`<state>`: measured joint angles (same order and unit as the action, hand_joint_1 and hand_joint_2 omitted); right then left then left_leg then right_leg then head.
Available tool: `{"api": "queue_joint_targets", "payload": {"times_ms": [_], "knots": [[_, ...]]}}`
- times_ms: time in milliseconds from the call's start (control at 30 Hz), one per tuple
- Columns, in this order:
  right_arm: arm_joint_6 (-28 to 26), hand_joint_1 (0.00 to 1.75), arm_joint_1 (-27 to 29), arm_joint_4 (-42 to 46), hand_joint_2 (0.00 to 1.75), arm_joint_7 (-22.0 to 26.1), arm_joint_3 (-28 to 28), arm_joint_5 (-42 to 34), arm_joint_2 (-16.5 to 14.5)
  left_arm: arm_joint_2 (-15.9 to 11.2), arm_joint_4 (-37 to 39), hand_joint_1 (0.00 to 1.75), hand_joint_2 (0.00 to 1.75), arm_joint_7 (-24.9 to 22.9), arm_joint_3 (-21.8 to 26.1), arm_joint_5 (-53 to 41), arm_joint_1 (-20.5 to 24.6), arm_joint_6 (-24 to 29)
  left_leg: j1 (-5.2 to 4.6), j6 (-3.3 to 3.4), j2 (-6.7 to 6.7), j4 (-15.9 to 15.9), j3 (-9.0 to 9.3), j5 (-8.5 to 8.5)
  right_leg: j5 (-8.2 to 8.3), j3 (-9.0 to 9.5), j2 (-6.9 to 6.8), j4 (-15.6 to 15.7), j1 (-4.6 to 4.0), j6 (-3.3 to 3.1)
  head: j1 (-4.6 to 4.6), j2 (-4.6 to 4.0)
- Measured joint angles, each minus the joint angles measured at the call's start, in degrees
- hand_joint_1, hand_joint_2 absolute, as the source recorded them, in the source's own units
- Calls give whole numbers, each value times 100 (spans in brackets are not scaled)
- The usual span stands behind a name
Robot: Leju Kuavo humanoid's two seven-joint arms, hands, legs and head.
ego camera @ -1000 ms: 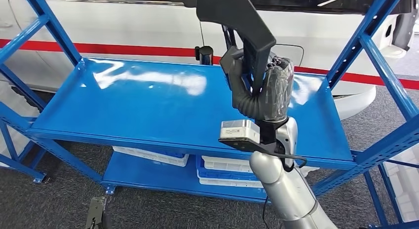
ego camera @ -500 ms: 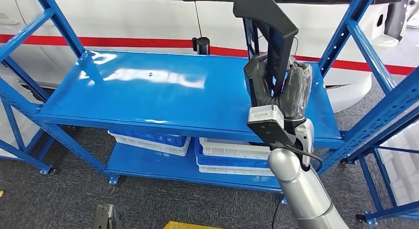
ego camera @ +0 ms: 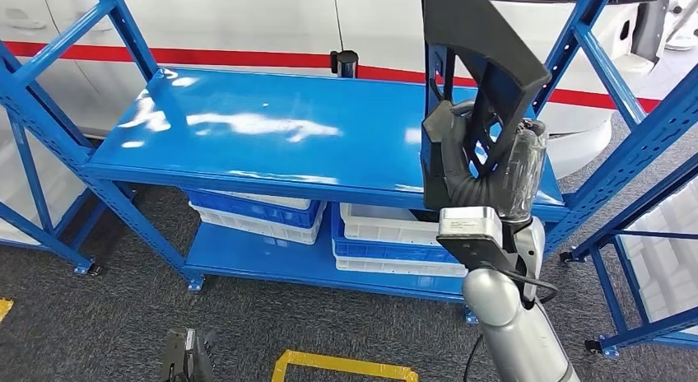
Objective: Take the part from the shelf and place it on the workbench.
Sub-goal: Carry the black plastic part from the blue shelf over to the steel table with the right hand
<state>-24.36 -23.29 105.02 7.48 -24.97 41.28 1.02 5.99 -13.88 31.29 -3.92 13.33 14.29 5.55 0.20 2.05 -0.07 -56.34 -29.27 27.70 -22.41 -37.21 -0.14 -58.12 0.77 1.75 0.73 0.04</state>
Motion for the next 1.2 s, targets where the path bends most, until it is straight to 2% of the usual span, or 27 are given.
{"api": "queue_joint_targets", "payload": {"times_ms": [67, 133, 167, 200, 233, 300, 333, 367, 400, 433, 467, 500, 533, 600, 633, 667, 700, 733, 800, 867, 900, 967, 1033, 1067, 1133, 1167, 1200], "knots": [[-6, 175, 66, 113, 175, 25, 27, 27, 28, 20, -10, 0, 0, -2, -6, -10, 10, 0, 7, 82, 28, 29, -153, -159, -455, -202, 6, -497, -3, -63, -14, 0], [-16, 175, 125, 208, 175, 39, 47, 38, 53, 30, -15, 0, 0, -4, -8, -17, 11, 1, -7, 110, 34, 21, -353, -305, -931, -418, 7, -1302, -3, -92, -22, 0], [-20, 175, 157, 245, 175, 43, 53, 40, 67, 37, -15, 0, 0, -5, -9, -22, 11, 1, -12, 110, 39, 17, -457, -382, -1028, -449, 7, -1611, -3, -63, -22, 0], [-25, 175, 187, 280, 175, 47, 58, 44, 80, 45, -15, 0, 0, -9, -10, -31, 10, 0, -15, 104, 44, 12, -556, -454, -1006, -388, 7, -1730, -3, -11, -23, 0], [-28, 175, 214, 313, 175, 51, 62, 52, 91, 54, -15, 0, 0, -20, -13, -44, 10, -1, -16, 92, 48, 7, -648, -523, -897, -222, 7, -1631, -3, 46, -23, 0], [-41, 175, 248, 398, 175, 56, 77, 93, 106, 69, -17, 0, 0, -58, -19, -82, 16, -7, -24, 52, 50, -21, -810, -647, -715, 386, 6, -891, -6, 105, -24, 0], [-50, 175, 262, 451, 175, 58, 84, 128, 110, 74, -22, 0, 0, -80, -23, -103, 23, -9, -33, 25, 48, -45, -871, -701, -739, 710, 10, -421, -21, 83, -23, 0], [-65, 175, 283, 506, 175, 59, 91, 168, 114, 78, -28, 0, 0, -97, -26, -121, 32, -13, -42, -2, 47, -64, -914, -753, -796, 925, 14, -67, -36, 46, -22, 0], [-81, 175, 312, 561, 175, 59, 98, 207, 117, 80, -34, 0, 0, -117, -28, -141, 42, -14, -51, -27, 46, -78, -938, -798, -861, 1037, 18, 141, -53, 5, -19, 0], [-96, 175, 351, 607, 175, 59, 105, 234, 121, 82, -38, 0, 0, -132, -29, -159, 49, -16, -52, -47, 43, -85, -953, -838, -877, 1048, 20, 204, -57, -33, -14, 0], [-111, 175, 395, 644, 175, 59, 115, 251, 125, 82, -40, 0, 0, -148, -29, -174, 53, -16, -42, -70, 39, -92, -961, -853, -844, 1004, 14, 182, -35, -67, -8, 0], [-120, 175, 434, 676, 175, 59, 125, 259, 128, 81, -40, 0, 0, -168, -29, -185, 55, -16, -29, -97, 32, -136, -986, -774, -803, 977, 8, 172, -14, -115, 0, 0], [-127, 175, 465, 707, 175, 59, 134, 261, 130, 81, -41, 0, 0, -180, -29, -191, 55, -15, -15, -132, 26, -265, -1033, -582, -748, 940, -1, 170, 8, -169, 6, 0], [-140, 175, 505, 763, 175, 58, 141, 266, 132, 84, -42, 0, 0, -193, -30, -196, 59, -13, 9, -204, 19, -831, -1197, 18, -614, 830, -8, 164, 17, -244, 14, 0], [-146, 175, 522, 787, 175, 58, 144, 270, 133, 86, -42, 0, 0, -193, -30, -198, 62, -13, 17, -230, 18, -1223, -1286, 273, -546, 760, -7, 156, 13, -254, 15, 0], [-152, 175, 542, 803, 175, 58, 145, 275, 135, 87, -43, 0, 0, -193, -30, -199, 64, -13, 26, -244, 18, -1559, -1340, 398, -486, 681, -6, 142, 10, -247, 16, 0], [-156, 175, 563, 813, 175, 58, 149, 279, 137, 89, -43, 0, 0, -193, -30, -199, 64, -13, 35, -251, 18, -1751, -1317, 393, -432, 595, -5, 123, 8, -236, 16, 0], [-160, 175, 582, 823, 175, 59, 154, 282, 138, 90, -43, 0, 0, -193, -30, -199, 66, -13, 43, -250, 18, -1743, -1197, 290, -390, 514, -5, 97, 8, -220, 16, 0], [-163, 175, 604, 851, 175, 59, 166, 286, 138, 91, -49, 0, 0, -193, -30, -199, 75, -12, 54, -230, 14, -1142, -686, 64, -330, 384, -5, 37, 13, -175, 18, 0], [-166, 175, 606, 891, 175, 59, 177, 292, 139, 92, -60, 0, 0, -192, -30, -199, 92, -11, 37, -189, -10, -423, -202, 75, -272, 310, -13, 2, -1, -104, 13, 0], [-167, 175, 606, 905, 175, 60, 180, 294, 139, 92, -64, 0, 0, -192, -30, -199, 100, -10, 18, -160, -22, -236, -97, 120, -237, 292, -20, 0, -5, -62, 12, 0], [-168, 175, 606, 920, 175, 61, 183, 297, 139, 99, -65, 0, 0, -192, -31, -199, 107, -10, -15, -71, -20, -156, -102, 75, -158, 263, -28, 15, -15, 23, 6, 0], [-169, 175, 612, 932, 175, 61, 189, 297, 146, 110, -66, 0, 0, -192, -31, -199, 124, -9, -16, 49, 12, -106, -202, -63, -285, 144, -14, -116, -19, 38, -2, 0], [-170, 175, 614, 936, 175, 61, 193, 297, 151, 116, -66, 0, 0, -192, -32, -199, 135, -9, -10, 101, 28, -82, -278, -145, -477, 45, -6, -322, -25, 12, -13, 0], [-173, 175, 619, 943, 175, 61, 199, 297, 158, 122, -67, 0, 0, -192, -32, -199, 148, -9, -22, 158, 40, -82, -461, -292, -979, -177, -2, -1025, -14, -51, -38, 0], [-174, 175, 622, 943, 175, 61, 204, 296, 162, 125, -67, 0, 0, -192, -32, -199, 148, -9, -30, 161, 43, -84, -557, -364, -1141, -245, -1, -1381, -13, -45, -44, 0], [-175, 175, 625, 943, 175, 61, 209, 292, 166, 126, -67, 0, 0, -192, -32, -199, 147, -10, -37, 160, 46, -87, -653, -438, -1190, -246, -1, -1612, -12, -12, -45, 0]]}}
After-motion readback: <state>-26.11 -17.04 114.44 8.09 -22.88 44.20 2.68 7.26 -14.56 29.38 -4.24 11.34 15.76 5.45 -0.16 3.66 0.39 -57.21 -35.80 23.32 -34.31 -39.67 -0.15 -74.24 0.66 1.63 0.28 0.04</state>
